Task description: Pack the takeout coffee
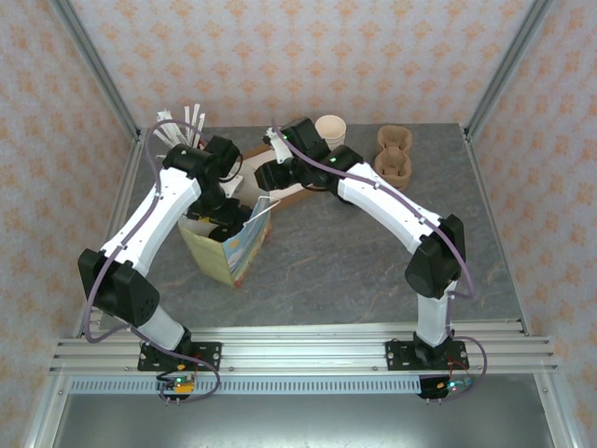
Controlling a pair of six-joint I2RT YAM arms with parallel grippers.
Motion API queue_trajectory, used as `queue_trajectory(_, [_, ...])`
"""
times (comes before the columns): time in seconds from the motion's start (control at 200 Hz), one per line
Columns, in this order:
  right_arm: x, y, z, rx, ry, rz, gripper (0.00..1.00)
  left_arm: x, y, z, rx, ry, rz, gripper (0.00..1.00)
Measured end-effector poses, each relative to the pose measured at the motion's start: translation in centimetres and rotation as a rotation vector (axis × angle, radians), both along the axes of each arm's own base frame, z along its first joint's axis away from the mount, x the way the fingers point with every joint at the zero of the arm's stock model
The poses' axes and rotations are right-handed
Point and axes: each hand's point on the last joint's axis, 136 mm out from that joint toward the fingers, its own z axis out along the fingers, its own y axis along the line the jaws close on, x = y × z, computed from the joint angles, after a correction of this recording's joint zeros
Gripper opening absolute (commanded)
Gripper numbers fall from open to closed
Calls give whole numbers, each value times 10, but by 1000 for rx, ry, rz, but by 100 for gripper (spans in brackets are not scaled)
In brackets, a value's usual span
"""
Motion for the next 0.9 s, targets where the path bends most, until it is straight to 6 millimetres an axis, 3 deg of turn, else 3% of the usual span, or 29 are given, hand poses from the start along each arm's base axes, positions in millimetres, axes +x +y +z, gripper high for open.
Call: queue_trajectory(0.901, [3, -2, 9, 27, 30, -63, 75, 10, -4, 53, -62, -177, 0, 89])
